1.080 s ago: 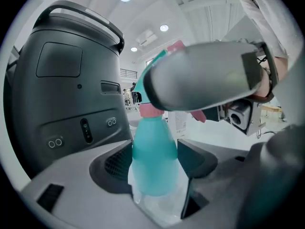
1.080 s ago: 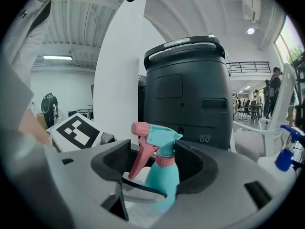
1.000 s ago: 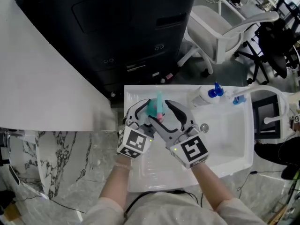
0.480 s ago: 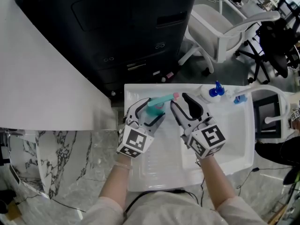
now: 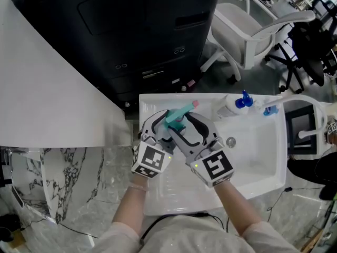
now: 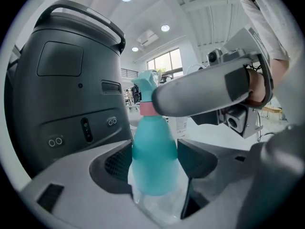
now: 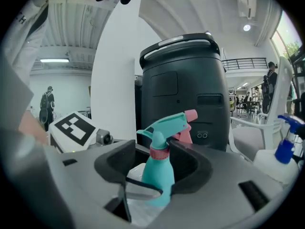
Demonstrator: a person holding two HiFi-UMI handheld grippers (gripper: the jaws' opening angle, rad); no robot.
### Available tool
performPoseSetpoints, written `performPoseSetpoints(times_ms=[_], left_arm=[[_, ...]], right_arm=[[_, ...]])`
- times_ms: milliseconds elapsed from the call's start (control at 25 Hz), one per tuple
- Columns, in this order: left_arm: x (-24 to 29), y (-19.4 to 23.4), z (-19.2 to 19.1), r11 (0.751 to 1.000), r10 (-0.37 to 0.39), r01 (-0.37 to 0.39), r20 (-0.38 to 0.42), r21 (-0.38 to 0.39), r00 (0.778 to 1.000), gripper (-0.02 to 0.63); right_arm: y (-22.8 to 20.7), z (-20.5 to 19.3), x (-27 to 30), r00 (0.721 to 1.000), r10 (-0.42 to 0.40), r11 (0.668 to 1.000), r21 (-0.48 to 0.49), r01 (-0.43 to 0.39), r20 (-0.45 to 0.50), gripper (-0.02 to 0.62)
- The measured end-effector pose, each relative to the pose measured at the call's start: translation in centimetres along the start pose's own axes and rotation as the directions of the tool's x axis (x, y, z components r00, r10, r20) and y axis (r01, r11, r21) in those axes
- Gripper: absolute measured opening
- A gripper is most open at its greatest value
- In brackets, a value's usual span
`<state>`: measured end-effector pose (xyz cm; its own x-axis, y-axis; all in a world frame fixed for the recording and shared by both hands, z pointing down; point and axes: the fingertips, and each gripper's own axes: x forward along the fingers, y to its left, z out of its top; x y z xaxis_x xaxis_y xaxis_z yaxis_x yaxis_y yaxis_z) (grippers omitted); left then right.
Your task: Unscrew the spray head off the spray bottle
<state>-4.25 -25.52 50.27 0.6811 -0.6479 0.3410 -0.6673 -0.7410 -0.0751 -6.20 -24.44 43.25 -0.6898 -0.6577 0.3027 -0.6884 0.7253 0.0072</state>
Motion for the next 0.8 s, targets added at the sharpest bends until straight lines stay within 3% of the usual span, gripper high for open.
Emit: performPoseSetpoints(times_ms=[240, 480, 800], left_arm=[[0.1, 0.0, 0.1, 1.000, 0.001, -0.001, 0.002, 0.001, 1.000, 0.299], [0.1, 0.0, 0.1, 1.000, 0.003, -0.003, 0.007, 0.000, 1.000, 0.299], [0.6, 0.0, 0.2, 1.000, 0.009, -0.009, 0.002, -0.001, 1.000, 0.299]], right_arm=[[-0.6, 0.4, 1.9, 0.999, -0.039, 0.994, -0.107, 0.036, -0.022, 0.211], [-1.1, 0.8, 1.6, 1.000, -0.020, 0.997, -0.079, 0.021, 0.017, 0.143], [-1.7, 1.8, 0.9, 0.995, -0.001, 0.999, -0.036, 0.005, 0.098, 0.137]])
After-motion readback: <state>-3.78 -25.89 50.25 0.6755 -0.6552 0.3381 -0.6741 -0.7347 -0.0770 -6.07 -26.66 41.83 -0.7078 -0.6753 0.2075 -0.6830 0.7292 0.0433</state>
